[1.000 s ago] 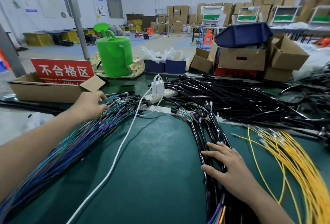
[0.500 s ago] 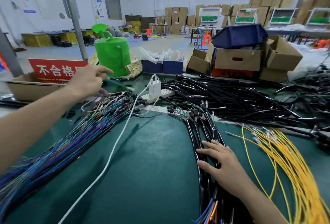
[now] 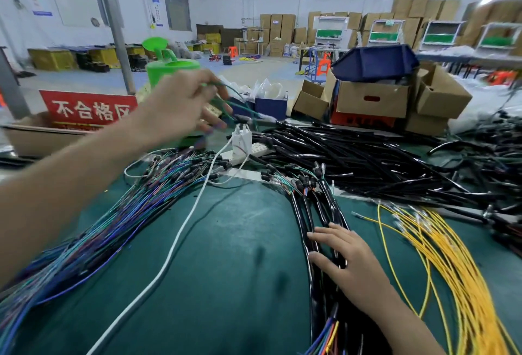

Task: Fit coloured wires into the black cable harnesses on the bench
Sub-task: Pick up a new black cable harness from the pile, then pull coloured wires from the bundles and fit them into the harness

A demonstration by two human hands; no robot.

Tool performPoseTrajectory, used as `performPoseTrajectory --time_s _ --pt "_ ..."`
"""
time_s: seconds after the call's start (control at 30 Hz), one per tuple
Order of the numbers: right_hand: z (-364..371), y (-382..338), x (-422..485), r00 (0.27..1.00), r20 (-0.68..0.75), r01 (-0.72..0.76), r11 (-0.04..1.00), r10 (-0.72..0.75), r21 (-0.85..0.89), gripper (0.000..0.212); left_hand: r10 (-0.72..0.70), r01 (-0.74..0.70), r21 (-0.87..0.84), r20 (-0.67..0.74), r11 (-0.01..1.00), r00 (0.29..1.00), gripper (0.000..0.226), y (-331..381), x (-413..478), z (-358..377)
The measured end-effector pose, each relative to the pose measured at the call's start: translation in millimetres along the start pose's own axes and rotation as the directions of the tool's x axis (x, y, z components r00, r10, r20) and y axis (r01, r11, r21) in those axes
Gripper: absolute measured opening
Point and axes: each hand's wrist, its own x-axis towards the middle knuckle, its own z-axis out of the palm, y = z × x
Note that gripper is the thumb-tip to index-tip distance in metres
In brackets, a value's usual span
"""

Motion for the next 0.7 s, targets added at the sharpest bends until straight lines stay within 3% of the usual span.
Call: performPoseTrajectory --time_s 0.1,0.23,0.33,0.43,0.53,0.6,0.7 --pt "-6 -12 -1 0.991 -0.086 0.106 0.991 -0.099 0.083 0.056 0.102 -0.076 -0.207 0.118 0.975 0.988 0.023 9 -33 39" --pt "0 -23 -3 0.999 -0.031 0.001 0.916 0.012 0.401 0.076 0.098 -0.023 -0.291 0.246 0.956 0.964 0.027 8 -46 85" --pt "2 -20 -2 0.991 -0.076 -0.022 0.701 0.109 0.712 0.068 -0.042 0.127 -0.186 0.402 0.974 0.915 0.023 -11 -47 105" --pt "-2 -17 2 0.968 0.007 -0.111 0.401 0.252 0.909 0.065 -0.218 0.334 -0.108 0.569 0.936 0.793 0.024 -38 -57 112" --pt "-6 -20 6 0.938 0.138 -0.201 0.175 0.319 0.964 0.037 -0.270 0.479 -0.130 0.687 0.868 0.675 0.024 -56 -67 114" --pt "-9 -19 6 0.913 0.190 -0.238 0.093 0.362 0.967 0.023 -0.276 0.490 -0.091 0.732 0.867 0.623 0.025 -65 -73 112" --pt "-15 -14 4 0.865 0.207 -0.206 -0.053 0.457 0.977 0.020 -0.249 0.473 -0.097 0.749 0.876 0.614 0.032 -84 -86 104"
